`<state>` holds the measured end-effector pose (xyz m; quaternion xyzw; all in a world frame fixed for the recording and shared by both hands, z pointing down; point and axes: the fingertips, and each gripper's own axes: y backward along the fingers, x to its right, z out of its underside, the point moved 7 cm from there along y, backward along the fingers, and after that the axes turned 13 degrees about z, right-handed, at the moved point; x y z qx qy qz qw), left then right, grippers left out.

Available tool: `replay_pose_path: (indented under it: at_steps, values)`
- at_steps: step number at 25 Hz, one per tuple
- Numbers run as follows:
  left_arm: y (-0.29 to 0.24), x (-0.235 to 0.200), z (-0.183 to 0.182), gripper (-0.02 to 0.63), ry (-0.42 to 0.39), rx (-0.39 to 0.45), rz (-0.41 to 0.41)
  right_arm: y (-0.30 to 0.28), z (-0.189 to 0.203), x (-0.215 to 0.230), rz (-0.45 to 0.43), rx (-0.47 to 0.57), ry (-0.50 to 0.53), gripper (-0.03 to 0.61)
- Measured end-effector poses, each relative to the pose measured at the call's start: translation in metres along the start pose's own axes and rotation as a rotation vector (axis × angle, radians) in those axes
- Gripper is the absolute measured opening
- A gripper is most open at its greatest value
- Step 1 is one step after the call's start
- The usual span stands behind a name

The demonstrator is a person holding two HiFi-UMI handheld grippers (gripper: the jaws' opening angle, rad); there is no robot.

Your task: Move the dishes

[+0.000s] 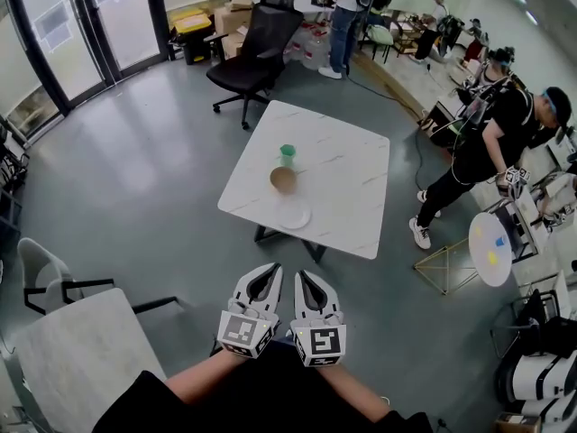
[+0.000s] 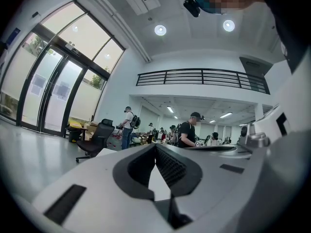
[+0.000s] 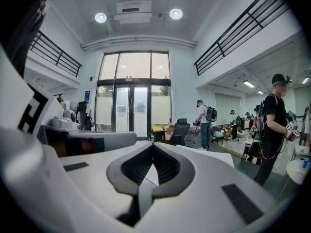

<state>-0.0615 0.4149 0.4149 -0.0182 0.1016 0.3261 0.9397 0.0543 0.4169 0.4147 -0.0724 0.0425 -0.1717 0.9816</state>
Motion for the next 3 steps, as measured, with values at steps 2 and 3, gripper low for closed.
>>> replay_pose_path:
  at_steps: [2,3]
  values:
    - [0.0060,-0.0053,0.0008,0.018,0.000,0.000,0.002,-0.0002,0.0010,-0.0077,0.002,-0.002,0.004,0.017]
    - [0.0088,-0.0081,0.0010,0.018,-0.001,0.001,0.003,-0.0005,0.0013,-0.0115,0.003,-0.002,0.006,0.017]
